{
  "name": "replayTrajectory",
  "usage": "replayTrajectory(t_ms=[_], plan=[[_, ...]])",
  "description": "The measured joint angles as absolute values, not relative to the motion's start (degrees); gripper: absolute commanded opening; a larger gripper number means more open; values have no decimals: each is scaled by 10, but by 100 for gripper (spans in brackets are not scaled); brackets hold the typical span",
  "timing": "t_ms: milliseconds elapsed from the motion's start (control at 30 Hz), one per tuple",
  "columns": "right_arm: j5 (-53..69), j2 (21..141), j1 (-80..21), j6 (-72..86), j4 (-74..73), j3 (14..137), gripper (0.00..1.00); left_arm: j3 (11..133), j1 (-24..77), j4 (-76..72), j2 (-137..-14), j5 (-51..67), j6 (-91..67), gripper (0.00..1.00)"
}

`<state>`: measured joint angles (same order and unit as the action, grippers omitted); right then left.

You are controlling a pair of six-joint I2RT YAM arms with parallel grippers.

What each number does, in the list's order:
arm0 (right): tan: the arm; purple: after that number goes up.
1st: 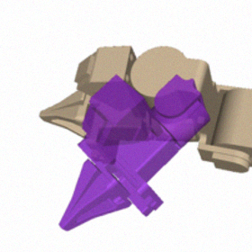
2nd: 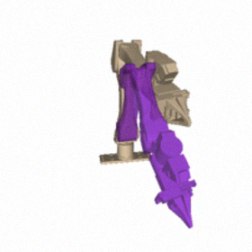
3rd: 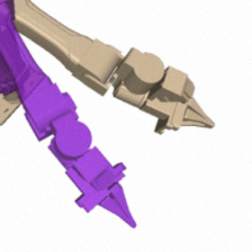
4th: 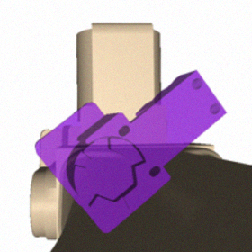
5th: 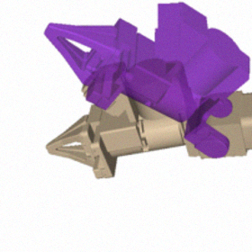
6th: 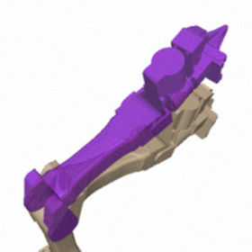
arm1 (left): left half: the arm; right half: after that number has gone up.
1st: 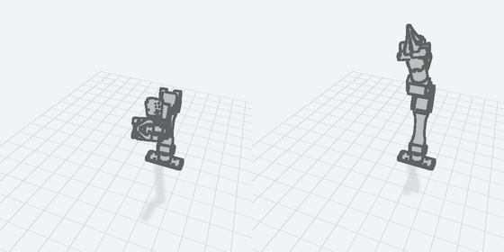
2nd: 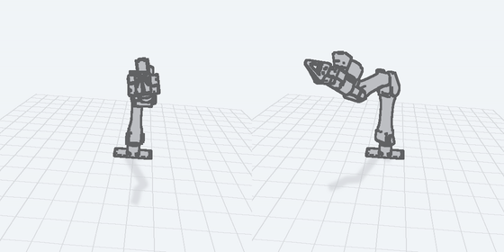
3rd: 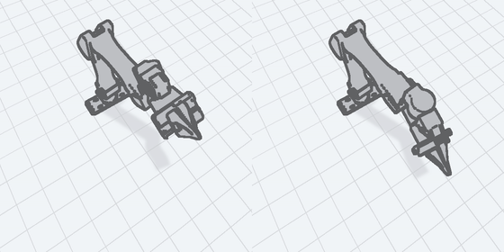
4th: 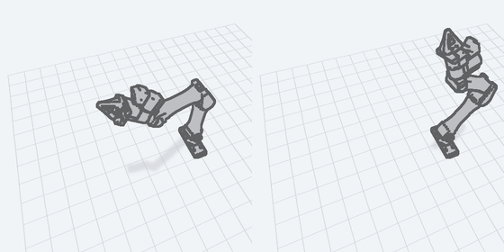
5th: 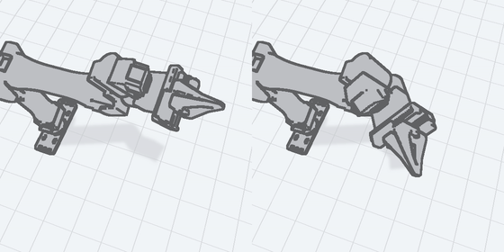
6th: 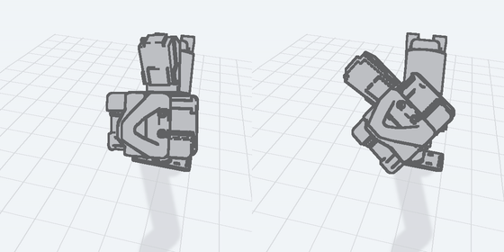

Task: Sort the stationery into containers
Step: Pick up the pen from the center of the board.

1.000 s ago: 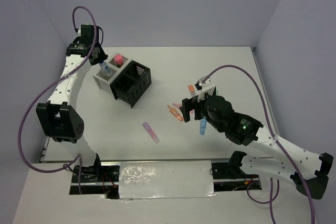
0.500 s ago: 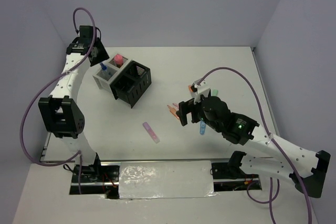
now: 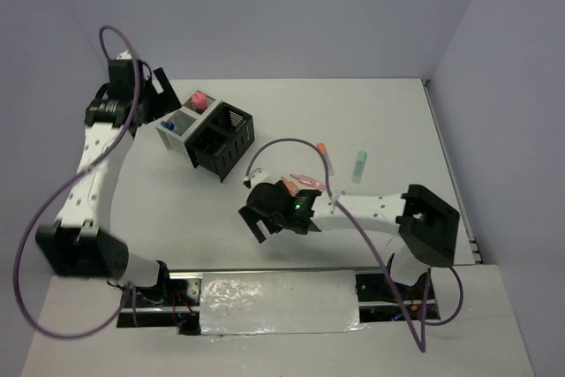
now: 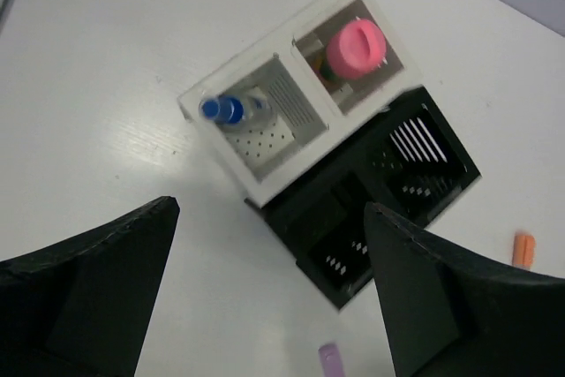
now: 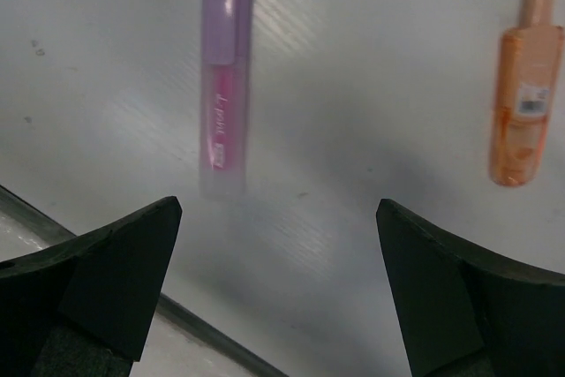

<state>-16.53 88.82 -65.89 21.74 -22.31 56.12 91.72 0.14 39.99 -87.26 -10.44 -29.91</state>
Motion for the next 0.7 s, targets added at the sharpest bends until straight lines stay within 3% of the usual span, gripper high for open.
replayTrajectory(t_ms=[300,600,700], plan=[[-150,1046,-690,231,-223,680,91,648,1,333,-477,-25,-255,99],[-143,1098,-691,241,-236,708,84,536,1,319,-484,-1,-241,99],[-141,1099,-691,244,-234,708,65,519,1,317,-486,6,-241,99]])
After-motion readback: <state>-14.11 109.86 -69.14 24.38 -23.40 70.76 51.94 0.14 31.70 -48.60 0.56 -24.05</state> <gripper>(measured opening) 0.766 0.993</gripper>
